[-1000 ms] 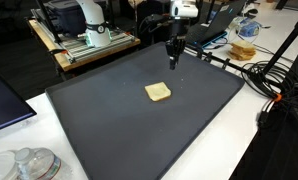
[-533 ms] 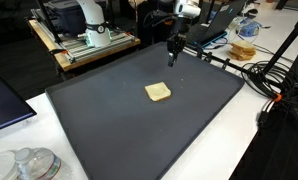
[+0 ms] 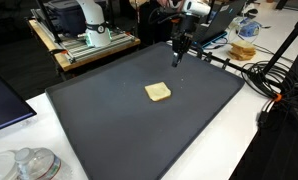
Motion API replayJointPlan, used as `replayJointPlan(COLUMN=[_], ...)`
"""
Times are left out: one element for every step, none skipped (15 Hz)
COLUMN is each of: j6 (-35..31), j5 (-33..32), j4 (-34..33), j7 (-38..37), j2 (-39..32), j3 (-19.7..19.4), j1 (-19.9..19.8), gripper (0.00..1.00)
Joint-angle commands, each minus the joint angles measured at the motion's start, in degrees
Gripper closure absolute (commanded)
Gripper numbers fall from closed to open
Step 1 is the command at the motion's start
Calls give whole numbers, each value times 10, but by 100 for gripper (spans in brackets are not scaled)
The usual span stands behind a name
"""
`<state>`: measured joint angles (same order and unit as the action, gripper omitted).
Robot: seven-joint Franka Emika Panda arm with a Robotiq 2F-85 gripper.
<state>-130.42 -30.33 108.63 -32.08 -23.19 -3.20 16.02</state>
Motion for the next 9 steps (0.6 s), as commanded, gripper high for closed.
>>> replayJointPlan(j6=[52, 60, 70, 81, 96, 109, 125, 139, 153], j5=[36, 50, 59, 74, 90, 99, 114, 128, 139], j4=[-97, -119, -140, -162, -186, -207, -231, -252, -274], j7=[23, 30, 36, 47, 56, 63, 73, 87, 97], j2=[-57, -69, -82, -95, -110, -122, -135, -146, -157], j3=[8, 10, 8, 9, 10, 8, 9, 10, 10], j1=[-10, -13, -14, -17, -20, -21, -26, -32, -36], gripper=[95, 95, 95, 95, 95, 95, 95, 95, 95])
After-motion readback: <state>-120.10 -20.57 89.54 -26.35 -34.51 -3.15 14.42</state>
